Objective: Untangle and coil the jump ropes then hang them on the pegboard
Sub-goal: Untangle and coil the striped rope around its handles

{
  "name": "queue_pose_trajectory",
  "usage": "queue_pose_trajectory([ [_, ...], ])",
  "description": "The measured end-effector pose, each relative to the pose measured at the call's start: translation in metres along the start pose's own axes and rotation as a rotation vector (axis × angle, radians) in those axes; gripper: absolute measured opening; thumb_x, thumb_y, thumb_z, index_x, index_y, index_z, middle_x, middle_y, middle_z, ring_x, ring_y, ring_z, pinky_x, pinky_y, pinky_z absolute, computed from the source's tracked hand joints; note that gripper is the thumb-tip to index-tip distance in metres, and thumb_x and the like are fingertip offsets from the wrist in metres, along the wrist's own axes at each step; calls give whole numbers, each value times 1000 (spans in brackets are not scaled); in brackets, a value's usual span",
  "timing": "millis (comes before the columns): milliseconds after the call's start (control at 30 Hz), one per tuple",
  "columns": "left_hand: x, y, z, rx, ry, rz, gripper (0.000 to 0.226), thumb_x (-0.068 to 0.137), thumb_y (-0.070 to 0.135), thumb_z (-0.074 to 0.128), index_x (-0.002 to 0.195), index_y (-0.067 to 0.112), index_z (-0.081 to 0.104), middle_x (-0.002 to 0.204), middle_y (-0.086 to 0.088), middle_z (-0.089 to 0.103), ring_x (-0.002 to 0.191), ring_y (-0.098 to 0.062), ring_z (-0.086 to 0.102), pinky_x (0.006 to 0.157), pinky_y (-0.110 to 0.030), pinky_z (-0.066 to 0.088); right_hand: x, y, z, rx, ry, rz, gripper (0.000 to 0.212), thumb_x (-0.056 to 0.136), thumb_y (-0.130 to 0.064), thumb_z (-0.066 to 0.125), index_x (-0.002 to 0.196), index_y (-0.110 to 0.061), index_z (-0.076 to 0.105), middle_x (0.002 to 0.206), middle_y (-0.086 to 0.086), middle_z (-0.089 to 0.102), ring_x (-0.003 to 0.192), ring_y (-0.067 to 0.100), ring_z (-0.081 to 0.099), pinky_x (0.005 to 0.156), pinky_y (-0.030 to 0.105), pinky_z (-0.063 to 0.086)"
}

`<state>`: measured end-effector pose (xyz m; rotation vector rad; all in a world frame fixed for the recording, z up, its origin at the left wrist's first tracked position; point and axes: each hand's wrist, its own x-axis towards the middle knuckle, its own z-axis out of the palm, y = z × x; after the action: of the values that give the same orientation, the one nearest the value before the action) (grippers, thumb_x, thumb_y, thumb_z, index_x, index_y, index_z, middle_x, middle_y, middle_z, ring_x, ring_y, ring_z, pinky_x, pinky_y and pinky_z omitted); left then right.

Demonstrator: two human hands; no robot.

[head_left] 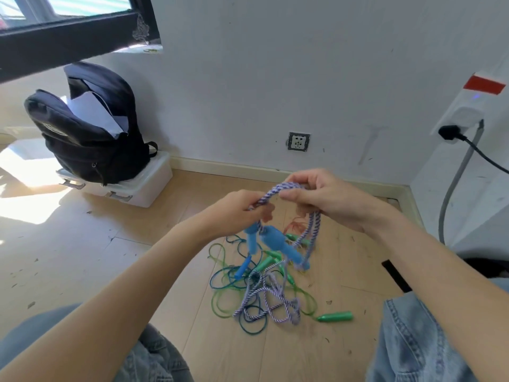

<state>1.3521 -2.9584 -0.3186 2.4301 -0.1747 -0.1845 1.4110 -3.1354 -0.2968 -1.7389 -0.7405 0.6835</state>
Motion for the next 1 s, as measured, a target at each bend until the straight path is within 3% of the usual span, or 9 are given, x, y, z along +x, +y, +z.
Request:
queue_pose_trajectory([
  [167,1,-12,-5,-88,48,-50,20,86,29,62,85,10,62,79,-5,63,72,-16,55,71,-30,46,-3,-1,-6,151,160,-54,7,91,-14,54,86,-12,58,56,-11,44,42,1,37,54,15,43],
  [267,-2,-12,-8,8,99,-33,20,83,32,65,79,16,54,73,3,57,65,-13,50,59,-20,39,-3,3,-15,58,193,-2,6,88,-15,59,83,-13,60,58,-5,48,45,3,43,55,14,45],
  [367,-7,-7,-8,139,49,37,17,87,33,60,84,18,52,72,8,55,63,-8,49,57,-17,38,-5,5,-18,-273,-12,135,12,80,-20,70,87,-14,63,62,-6,66,60,6,62,57,11,46],
  [467,-7,1,4,202,-48,117,20,86,33,61,91,14,56,78,4,61,68,-10,54,63,-22,43,-3,12,-4,-363,-224,193,15,81,-23,70,85,-9,64,69,1,66,65,13,61,60,20,49],
  [533,-5,4,8,86,-30,106,19,83,30,66,93,15,59,84,1,64,73,-11,57,67,-21,47,-2,13,0,-263,-193,143,16,88,-22,62,81,-8,64,65,0,57,62,11,53,58,22,43],
  [600,-5,5,2,-242,13,25,19,79,24,71,94,20,60,86,3,65,73,-3,59,66,-14,49,-2,10,-2,-106,-77,42,16,90,-20,56,78,-12,65,59,-9,52,56,4,48,56,16,41],
  [700,-7,-1,-5,-754,-145,-56,35,79,26,69,112,20,57,106,3,69,96,-10,65,84,-21,52,-1,2,-3,221,25,-87,15,85,-21,52,78,-10,61,54,-11,48,51,1,44,55,12,42],
  [833,-12,-4,9,-754,-440,-92,30,85,23,63,114,23,57,112,1,68,109,-15,62,94,-30,48,-1,-4,-8,430,160,-163,16,84,-21,50,76,-10,58,55,-7,50,50,2,41,51,11,37],
  [1000,-12,-5,3,-855,-296,-126,44,74,27,68,116,31,56,111,9,67,112,-11,59,97,-34,47,-4,-1,-11,401,132,-137,18,91,-16,47,81,-8,60,62,-4,60,56,4,55,58,15,48],
])
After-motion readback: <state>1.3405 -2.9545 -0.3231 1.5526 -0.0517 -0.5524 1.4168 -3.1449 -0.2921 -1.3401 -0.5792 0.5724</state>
